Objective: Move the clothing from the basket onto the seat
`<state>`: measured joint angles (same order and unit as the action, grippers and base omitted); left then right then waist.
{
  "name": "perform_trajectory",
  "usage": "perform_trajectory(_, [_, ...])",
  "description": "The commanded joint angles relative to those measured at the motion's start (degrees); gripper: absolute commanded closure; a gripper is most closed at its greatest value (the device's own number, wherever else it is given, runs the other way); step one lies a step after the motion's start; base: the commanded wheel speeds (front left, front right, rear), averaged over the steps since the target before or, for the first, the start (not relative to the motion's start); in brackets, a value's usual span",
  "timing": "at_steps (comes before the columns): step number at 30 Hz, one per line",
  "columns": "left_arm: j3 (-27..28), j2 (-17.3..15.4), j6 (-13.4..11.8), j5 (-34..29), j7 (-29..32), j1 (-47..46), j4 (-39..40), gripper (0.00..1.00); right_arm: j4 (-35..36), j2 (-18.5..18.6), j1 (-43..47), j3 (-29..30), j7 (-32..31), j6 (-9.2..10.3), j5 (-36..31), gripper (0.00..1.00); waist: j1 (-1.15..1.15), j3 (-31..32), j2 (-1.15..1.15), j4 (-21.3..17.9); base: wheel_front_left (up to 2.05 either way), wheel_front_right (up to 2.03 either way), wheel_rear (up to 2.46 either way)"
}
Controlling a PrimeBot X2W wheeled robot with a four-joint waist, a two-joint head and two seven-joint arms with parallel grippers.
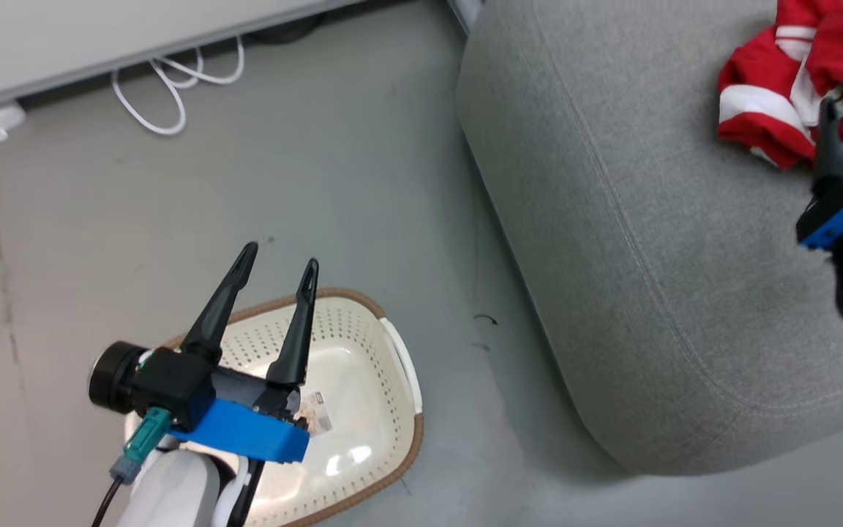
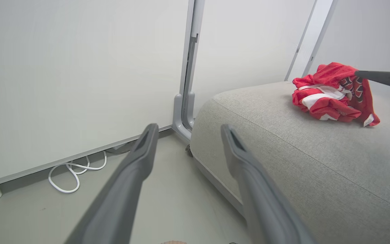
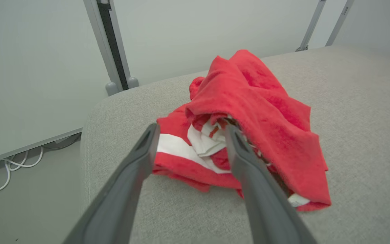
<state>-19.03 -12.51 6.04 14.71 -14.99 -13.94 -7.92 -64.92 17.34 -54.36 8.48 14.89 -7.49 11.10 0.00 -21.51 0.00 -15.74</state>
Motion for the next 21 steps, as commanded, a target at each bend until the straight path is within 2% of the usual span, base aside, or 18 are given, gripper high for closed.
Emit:
perform_trajectory(1, [0.9, 0.4, -0.3, 0.3, -0.3, 1.4, -0.5, 0.00, 1.3, -0.6, 2.2, -0.5, 0.3, -0.01, -0.3, 0.00, 0.00, 3.5, 0.00, 1.6, 0.00, 0.00, 0.00])
perform_trajectory(14, [7.8, 4.7, -1.0, 0.5, -0.3, 8.1, -3.1, 0.00, 22.1, -4.1, 22.1, -1.0, 0.3, -0.02, 0.6, 0.00, 0.00, 13.2, 0.00, 6.3, 0.00, 0.00, 0.00])
perform_trajectory(21, [11.5, 6.3, -0.6, 0.5, -0.3, 11.3, -4.3, 0.00, 35.5, -8.1, 32.7, -1.2, -2.0, -0.02, -1.4, 0.00, 0.00, 16.9, 0.00, 9.4, 0.00, 0.00, 0.00])
